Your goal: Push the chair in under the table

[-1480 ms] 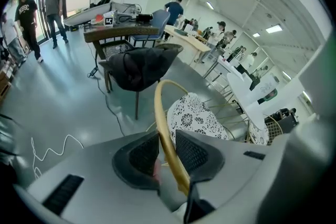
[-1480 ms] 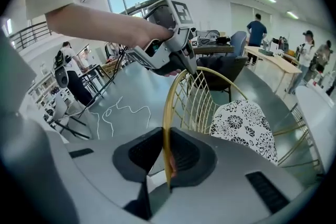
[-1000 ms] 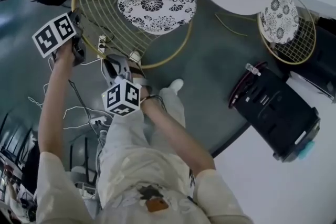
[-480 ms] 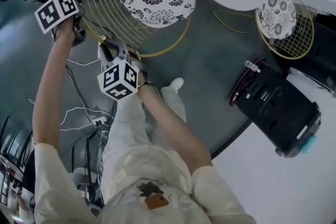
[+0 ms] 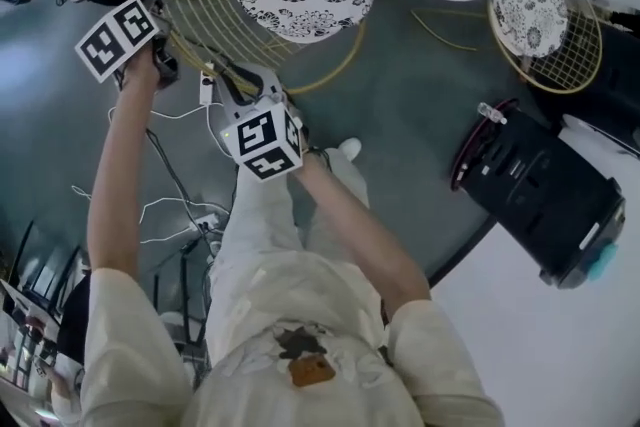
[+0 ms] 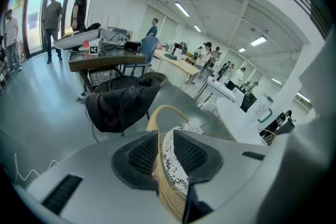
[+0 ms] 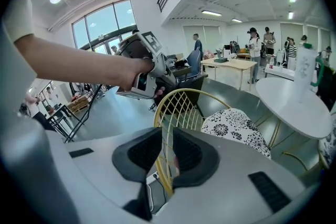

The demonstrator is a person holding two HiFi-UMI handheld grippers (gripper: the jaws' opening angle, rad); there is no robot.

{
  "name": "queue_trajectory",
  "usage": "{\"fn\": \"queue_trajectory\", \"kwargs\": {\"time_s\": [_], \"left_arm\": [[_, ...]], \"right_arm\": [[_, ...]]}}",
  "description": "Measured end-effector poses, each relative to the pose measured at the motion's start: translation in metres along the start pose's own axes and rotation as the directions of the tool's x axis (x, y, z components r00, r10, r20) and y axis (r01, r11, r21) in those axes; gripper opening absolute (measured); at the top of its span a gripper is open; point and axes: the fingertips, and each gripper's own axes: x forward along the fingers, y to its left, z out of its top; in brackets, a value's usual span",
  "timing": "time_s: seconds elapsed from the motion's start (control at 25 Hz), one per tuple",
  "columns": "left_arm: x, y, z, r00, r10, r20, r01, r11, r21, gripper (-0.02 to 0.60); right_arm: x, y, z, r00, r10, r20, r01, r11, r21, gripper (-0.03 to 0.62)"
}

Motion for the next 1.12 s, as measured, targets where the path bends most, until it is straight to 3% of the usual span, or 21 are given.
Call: {"fn": "queue_trajectory", "kwargs": {"time_s": [0.24,0.44,0.72,0.96,1.12], "left_arm": [[-0.072,-0.084,0.009,0.991,-0.114,0.071,0.109,0.991,0.075,0.074],[-0.142,-0.157,-0.019,0.979,-0.188,0.079,0.175,0.974,0.145,0.074],[-0.246,-0.24,-0.054,0.952,-0.282,0.12,0.26,0.951,0.167,0.025],[-0.299,-0.276,-0.097,0.936,-0.342,0.086,0.304,0.906,0.295,0.009],[-0.33,-0.296,-0.123,0.922,-0.384,0.046,0.337,0.856,0.391,0.009]], "right_arm": [[-0.059,-0.028,0.024,0.996,-0.058,0.064,0.051,0.993,0.108,0.055],[-0.128,-0.052,0.038,0.983,-0.139,0.121,0.109,0.968,0.224,0.055],[-0.253,-0.077,0.035,0.955,-0.216,0.201,0.163,0.954,0.252,0.055],[-0.333,-0.051,0.035,0.927,-0.246,0.283,0.163,0.944,0.287,0.052],[-0.372,-0.036,0.049,0.886,-0.322,0.335,0.239,0.934,0.267,0.047]]}}
